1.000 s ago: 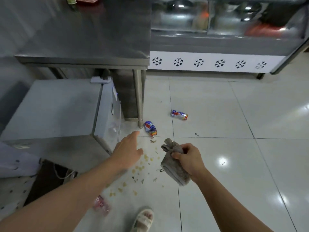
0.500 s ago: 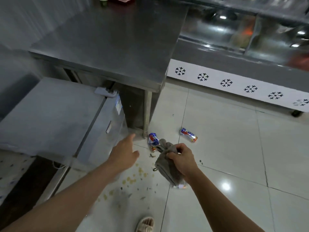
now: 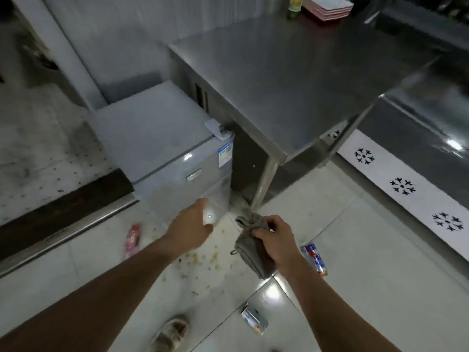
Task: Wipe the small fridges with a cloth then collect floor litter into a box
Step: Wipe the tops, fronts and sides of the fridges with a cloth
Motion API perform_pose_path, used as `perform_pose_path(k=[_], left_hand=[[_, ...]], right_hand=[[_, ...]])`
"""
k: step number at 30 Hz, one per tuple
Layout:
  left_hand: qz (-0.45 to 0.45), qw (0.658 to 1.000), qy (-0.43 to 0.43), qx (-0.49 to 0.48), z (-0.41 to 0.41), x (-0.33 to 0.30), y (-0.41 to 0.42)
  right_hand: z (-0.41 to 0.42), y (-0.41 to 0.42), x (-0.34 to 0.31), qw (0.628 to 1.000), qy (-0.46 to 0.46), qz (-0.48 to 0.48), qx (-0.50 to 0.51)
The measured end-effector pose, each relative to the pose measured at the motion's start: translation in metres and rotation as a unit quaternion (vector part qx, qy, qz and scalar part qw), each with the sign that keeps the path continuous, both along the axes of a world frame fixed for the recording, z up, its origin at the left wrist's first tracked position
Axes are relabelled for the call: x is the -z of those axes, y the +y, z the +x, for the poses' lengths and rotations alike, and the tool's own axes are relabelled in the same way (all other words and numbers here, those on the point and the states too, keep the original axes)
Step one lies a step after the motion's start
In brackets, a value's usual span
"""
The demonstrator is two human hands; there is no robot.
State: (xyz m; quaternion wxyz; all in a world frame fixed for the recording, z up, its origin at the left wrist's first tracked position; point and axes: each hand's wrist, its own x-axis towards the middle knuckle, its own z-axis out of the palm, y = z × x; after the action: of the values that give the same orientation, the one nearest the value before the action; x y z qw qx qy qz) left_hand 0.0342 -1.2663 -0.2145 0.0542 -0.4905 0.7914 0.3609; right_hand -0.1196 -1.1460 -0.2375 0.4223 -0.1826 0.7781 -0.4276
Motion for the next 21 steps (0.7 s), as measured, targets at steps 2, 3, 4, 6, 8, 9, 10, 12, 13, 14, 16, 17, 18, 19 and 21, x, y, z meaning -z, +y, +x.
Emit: perform_pose_path(k=[2,3,4,6,8,9,10,12,13,14,16,17,18,19,21], left_hand=[[-0.011,0.998,0.007,-0.057,0.006,-0.005,0.014],[-0.021,0.997,0.005,-0.076,0.01,-0.007,0.021],[-0.029,0.995,0.003,-0.091,0.015,-0.01,0.026],[-0.035,0.992,0.012,-0.122,0.025,-0.012,0.032],[-0.032,0.988,0.023,-0.151,0.037,-0.012,0.034],[-0.032,0.986,0.027,-0.162,0.041,-0.011,0.034],[-0.033,0.984,0.031,-0.172,0.046,-0.009,0.033],[-0.036,0.98,0.04,-0.192,0.055,-0.005,0.029],[-0.036,0.978,0.043,-0.202,0.059,-0.002,0.027],[-0.038,0.975,0.047,-0.213,0.063,0.001,0.025],[-0.043,0.97,0.057,-0.234,0.068,0.008,0.021],[-0.047,0.967,0.062,-0.243,0.07,0.01,0.019],[-0.052,0.964,0.067,-0.253,0.072,0.013,0.017],[-0.055,0.961,0.07,-0.263,0.073,0.016,0.015],[-0.061,0.954,0.065,-0.285,0.076,0.019,0.01]], right_hand=[[-0.006,0.002,-0.001,0.999,0.005,-0.013,-0.029],[-0.008,0.002,-0.002,0.999,0.006,-0.017,-0.039],[-0.008,0.001,-0.003,0.999,0.006,-0.023,-0.047],[-0.005,-0.006,-0.004,0.998,-0.007,-0.032,-0.054],[0.0,-0.017,-0.005,0.997,-0.017,-0.025,-0.073],[0.004,-0.024,-0.005,0.996,-0.014,-0.022,-0.086],[0.007,-0.03,-0.005,0.995,-0.008,-0.022,-0.097],[0.015,-0.042,-0.001,0.994,0.006,-0.027,-0.108],[0.019,-0.047,0.001,0.993,0.014,-0.029,-0.114],[0.022,-0.052,0.004,0.992,0.02,-0.029,-0.123],[0.028,-0.063,0.01,0.989,0.028,-0.031,-0.142],[0.031,-0.069,0.013,0.988,0.033,-0.032,-0.15],[0.034,-0.075,0.016,0.986,0.038,-0.032,-0.159],[0.037,-0.081,0.019,0.984,0.043,-0.036,-0.169],[0.043,-0.091,0.025,0.979,0.045,-0.052,-0.193]])
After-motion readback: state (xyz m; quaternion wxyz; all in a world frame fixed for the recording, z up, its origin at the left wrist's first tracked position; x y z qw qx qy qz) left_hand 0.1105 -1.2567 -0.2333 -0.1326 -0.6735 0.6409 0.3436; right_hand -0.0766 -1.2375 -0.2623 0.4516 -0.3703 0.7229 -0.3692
